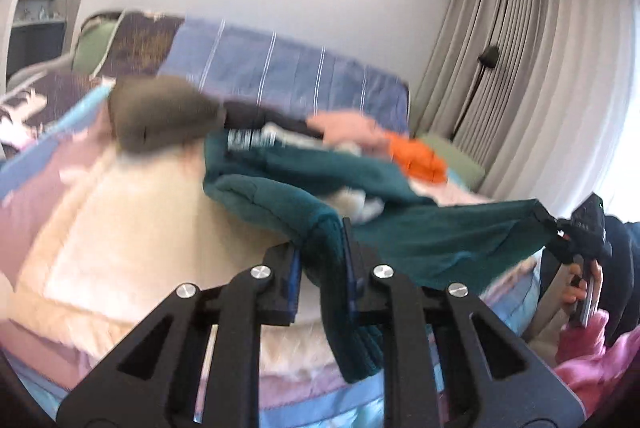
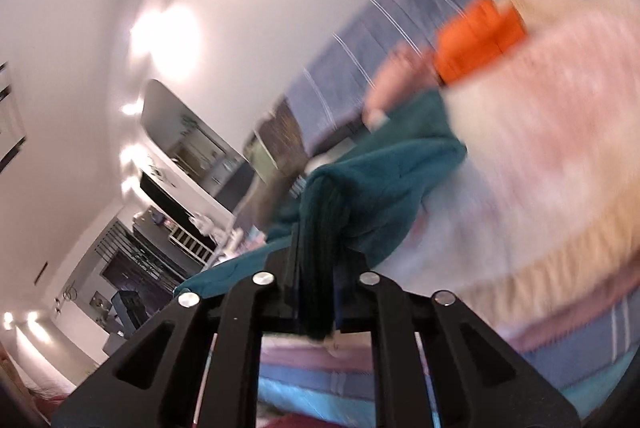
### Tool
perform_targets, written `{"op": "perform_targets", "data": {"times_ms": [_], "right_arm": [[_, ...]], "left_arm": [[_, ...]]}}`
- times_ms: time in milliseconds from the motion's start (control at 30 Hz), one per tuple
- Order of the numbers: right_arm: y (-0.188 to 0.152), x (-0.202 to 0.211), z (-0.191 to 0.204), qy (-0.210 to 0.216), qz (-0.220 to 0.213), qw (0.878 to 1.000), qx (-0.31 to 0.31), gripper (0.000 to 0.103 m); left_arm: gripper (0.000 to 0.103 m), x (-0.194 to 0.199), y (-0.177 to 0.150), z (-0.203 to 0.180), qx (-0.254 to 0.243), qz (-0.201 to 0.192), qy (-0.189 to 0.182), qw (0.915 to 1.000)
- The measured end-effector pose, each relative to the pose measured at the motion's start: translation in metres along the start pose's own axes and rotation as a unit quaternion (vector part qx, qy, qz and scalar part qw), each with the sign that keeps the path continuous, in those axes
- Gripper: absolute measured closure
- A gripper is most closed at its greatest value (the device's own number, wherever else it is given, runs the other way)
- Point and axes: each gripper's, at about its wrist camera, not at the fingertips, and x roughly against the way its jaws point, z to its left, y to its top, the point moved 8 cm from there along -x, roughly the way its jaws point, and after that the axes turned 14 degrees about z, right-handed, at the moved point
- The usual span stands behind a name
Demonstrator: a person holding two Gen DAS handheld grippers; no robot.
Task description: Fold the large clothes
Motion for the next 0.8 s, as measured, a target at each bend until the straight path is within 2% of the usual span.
{"op": "perform_targets", "data": {"times_ms": [133, 167, 233, 267, 333, 400, 467, 500, 600, 667, 733, 800], "right_arm": [[0.000, 0.045, 0.033, -0.019, -0.051, 0.997, 0.053, 0.098], [-0.001, 0.059, 0.040, -0.028, -0.071, 0.995, 0.069, 0.103], [0.000, 0.075, 0.037, -0.067, -0.090, 0.990, 0.080, 0.103], [-0.001, 0.077, 0.030, -0.085, -0.089, 0.990, 0.072, 0.103], [-0.008, 0.065, 0.000, -0.114, -0.054, 0.991, 0.032, 0.103], [-0.018, 0.043, -0.040, -0.131, -0.008, 0.991, -0.033, 0.095], [-0.038, 0.019, -0.074, -0.127, 0.035, 0.987, -0.088, 0.052], [-0.049, 0.007, -0.088, -0.126, 0.052, 0.985, -0.109, 0.049], [-0.080, -0.024, -0.119, -0.143, 0.113, 0.974, -0.137, 0.046], [-0.098, -0.036, -0.132, -0.130, 0.143, 0.967, -0.166, 0.045], [-0.123, -0.047, -0.132, -0.068, 0.171, 0.963, -0.197, 0.045], [-0.137, -0.049, -0.121, -0.012, 0.192, 0.961, -0.200, 0.045]], "left_arm": [[0.087, 0.027, 0.005, -0.012, 0.001, -0.024, -0.011, 0.9997], [0.087, 0.028, 0.004, -0.014, -0.005, -0.023, -0.005, 0.9997], [0.086, 0.021, -0.005, -0.015, -0.020, -0.002, 0.027, 0.9994], [0.086, 0.015, -0.007, -0.011, -0.016, 0.007, 0.029, 0.9994], [0.086, -0.001, -0.014, -0.003, -0.003, 0.030, 0.026, 0.9992], [0.086, -0.018, -0.021, 0.001, 0.012, 0.047, 0.011, 0.9988], [0.086, -0.028, -0.027, -0.003, 0.001, 0.053, 0.018, 0.9984], [0.086, -0.029, -0.028, -0.006, -0.010, 0.052, 0.027, 0.9982], [0.086, -0.029, -0.027, -0.005, -0.020, 0.057, 0.032, 0.9977], [0.085, -0.029, -0.027, -0.004, -0.018, 0.059, 0.035, 0.9975], [0.085, -0.029, -0.029, -0.003, -0.014, 0.059, 0.032, 0.9976], [0.085, -0.028, -0.031, -0.004, -0.013, 0.059, 0.033, 0.9976]]}}
